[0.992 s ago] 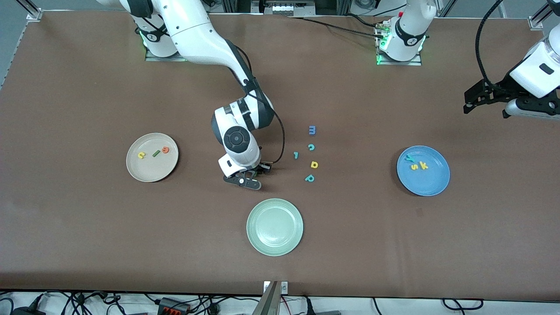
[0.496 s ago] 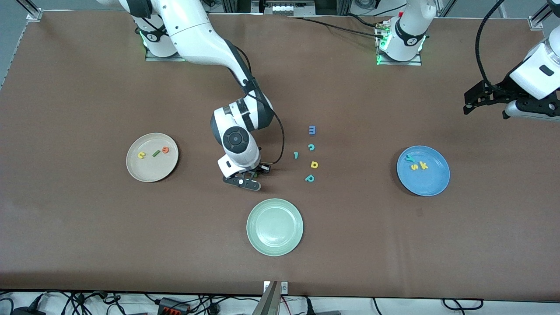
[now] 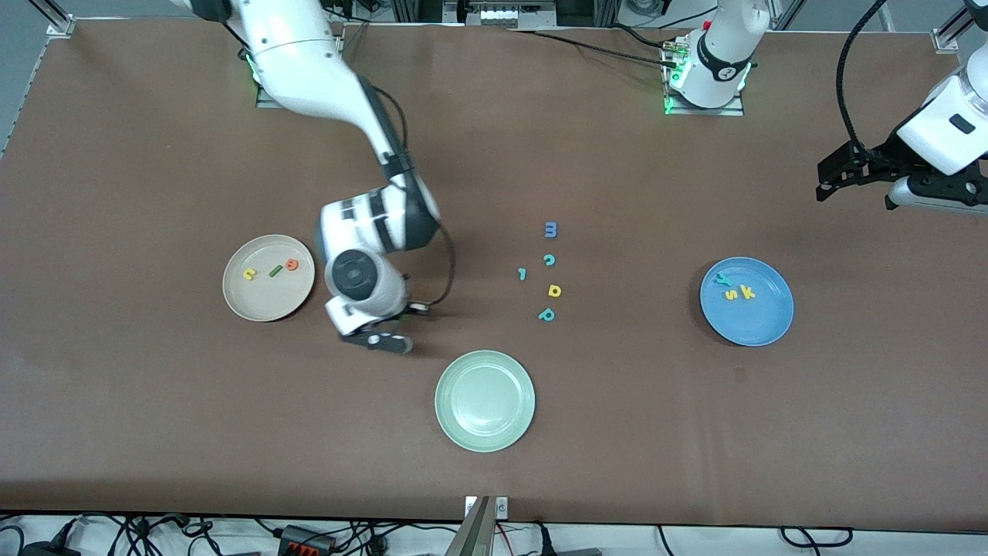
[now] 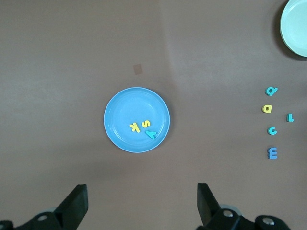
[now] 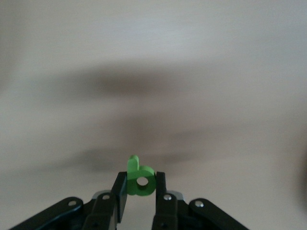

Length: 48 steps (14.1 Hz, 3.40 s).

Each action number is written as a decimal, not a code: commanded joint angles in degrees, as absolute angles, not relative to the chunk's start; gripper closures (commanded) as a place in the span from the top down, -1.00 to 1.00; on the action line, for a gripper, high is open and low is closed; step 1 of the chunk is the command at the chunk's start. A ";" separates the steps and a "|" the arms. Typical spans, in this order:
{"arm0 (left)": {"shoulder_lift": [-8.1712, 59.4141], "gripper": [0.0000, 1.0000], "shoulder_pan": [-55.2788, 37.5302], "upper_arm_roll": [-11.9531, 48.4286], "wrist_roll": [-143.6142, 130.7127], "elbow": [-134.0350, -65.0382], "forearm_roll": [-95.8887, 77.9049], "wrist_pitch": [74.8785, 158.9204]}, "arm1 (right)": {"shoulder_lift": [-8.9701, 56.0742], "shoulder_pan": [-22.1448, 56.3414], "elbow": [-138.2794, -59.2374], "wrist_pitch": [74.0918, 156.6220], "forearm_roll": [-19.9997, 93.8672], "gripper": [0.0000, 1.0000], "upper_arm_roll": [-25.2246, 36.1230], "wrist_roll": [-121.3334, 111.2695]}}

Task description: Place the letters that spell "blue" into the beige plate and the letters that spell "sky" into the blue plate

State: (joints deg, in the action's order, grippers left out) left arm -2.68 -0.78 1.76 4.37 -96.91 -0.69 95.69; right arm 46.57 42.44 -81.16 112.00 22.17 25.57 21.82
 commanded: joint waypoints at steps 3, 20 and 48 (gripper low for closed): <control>-1.58 1.00 -0.79 2.46 5.45 -94.92 -1.14 94.75 | 32.71 35.95 -100.60 108.90 22.24 -0.82 28.37 1.72; 1.05 1.00 -0.79 2.46 5.54 -91.93 -1.14 94.75 | 28.92 34.98 -92.58 95.48 22.59 1.00 39.01 -9.58; 1.05 1.00 -0.79 2.46 5.62 -91.93 -1.14 94.75 | 11.16 -2.90 -77.52 90.09 -1.41 1.00 1.05 -1.66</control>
